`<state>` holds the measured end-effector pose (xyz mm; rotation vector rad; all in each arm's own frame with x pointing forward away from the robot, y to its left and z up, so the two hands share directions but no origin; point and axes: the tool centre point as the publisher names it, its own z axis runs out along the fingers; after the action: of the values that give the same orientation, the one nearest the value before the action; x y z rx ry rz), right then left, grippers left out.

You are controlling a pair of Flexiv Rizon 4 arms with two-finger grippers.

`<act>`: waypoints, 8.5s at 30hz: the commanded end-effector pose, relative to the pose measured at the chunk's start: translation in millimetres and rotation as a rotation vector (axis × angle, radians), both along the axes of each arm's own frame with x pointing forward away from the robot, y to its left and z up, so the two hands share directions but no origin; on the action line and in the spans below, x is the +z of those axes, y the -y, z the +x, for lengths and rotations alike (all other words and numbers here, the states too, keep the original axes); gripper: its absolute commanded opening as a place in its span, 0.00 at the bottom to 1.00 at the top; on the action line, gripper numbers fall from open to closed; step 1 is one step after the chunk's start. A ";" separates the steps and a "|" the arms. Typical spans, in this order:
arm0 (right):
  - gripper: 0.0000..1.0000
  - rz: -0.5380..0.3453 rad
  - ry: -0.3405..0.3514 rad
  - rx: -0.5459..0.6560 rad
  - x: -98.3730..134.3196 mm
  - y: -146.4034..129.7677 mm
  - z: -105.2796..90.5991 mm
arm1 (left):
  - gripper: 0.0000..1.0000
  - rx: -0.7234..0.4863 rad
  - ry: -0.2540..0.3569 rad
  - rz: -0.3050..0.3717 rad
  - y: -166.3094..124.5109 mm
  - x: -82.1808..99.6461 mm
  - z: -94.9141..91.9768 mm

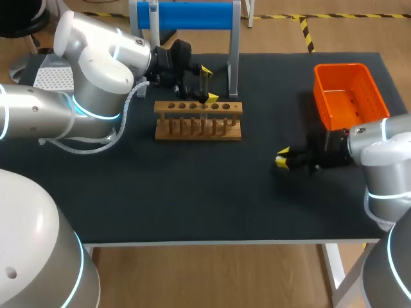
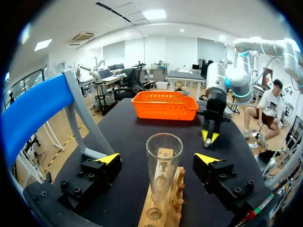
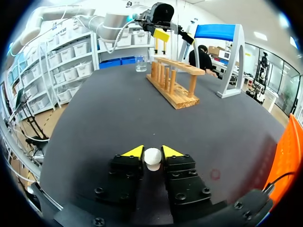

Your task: Invert the test tube, pick up the pipette, mount the tip to pipette, aspirate from beaker and dispense into the tube, eject the tip, return the pipette, and cap with the stopper.

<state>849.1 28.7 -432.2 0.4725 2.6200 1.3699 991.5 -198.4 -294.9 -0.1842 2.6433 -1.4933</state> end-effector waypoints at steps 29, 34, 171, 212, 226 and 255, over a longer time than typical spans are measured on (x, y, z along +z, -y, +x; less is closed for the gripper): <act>0.00 -0.027 0.113 0.259 194.2 -26.4 55.2 | 1.00 -0.001 -0.002 0.001 0.0 -0.1 1.0; 0.00 -0.027 0.113 0.259 194.2 -26.4 55.2 | 1.00 -0.001 -0.002 0.001 0.0 -0.1 1.0; 0.00 -0.087 0.100 0.422 208.3 -193.9 115.8 | 1.00 -0.001 -0.002 0.001 0.0 -0.1 1.0; 0.00 -0.017 0.083 0.350 195.8 -192.0 111.8 | 1.00 -0.001 -0.002 0.001 0.0 -0.1 1.0; 0.00 0.022 0.117 0.331 212.4 -193.1 120.2 | 1.00 -0.001 -0.002 0.001 0.0 -0.1 1.0; 0.00 0.022 0.109 0.306 205.1 -194.7 127.4 | 1.00 -0.001 -0.002 0.001 0.0 -0.1 1.0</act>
<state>976.9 224.7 -223.9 -0.0043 2.6646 1.4644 991.5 -198.4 -295.1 -0.1843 2.6428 -1.4937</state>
